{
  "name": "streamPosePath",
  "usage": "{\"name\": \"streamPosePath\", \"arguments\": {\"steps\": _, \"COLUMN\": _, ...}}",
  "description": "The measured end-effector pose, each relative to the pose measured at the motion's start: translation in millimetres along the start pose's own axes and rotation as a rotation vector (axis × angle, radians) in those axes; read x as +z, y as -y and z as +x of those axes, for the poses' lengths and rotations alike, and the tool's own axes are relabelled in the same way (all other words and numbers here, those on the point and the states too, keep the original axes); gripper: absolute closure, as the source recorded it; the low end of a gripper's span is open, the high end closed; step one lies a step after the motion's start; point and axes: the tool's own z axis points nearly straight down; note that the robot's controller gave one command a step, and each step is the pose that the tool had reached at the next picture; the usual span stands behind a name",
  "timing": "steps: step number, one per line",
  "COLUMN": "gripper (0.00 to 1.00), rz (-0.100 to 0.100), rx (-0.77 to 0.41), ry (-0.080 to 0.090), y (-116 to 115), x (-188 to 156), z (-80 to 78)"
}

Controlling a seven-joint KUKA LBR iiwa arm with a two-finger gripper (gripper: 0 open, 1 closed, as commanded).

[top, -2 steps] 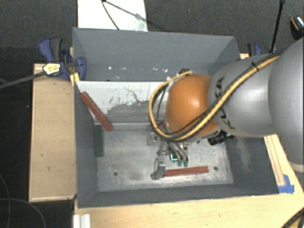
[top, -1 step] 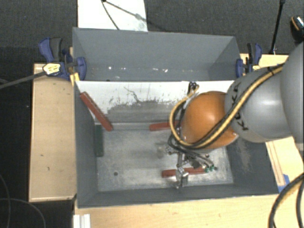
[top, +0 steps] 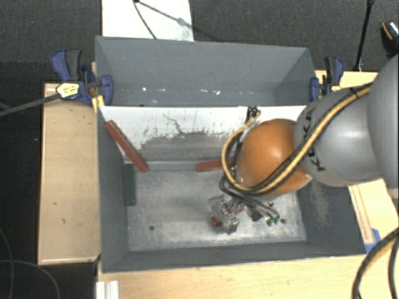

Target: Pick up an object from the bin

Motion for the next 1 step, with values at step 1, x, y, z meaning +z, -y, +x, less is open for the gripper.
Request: {"name": "streamPosePath", "arguments": {"steps": 1, "gripper": 1.0, "rz": 0.004, "rx": -0.005, "ry": 0.011, "y": -14.5, "x": -157.7, "z": -16.1}}
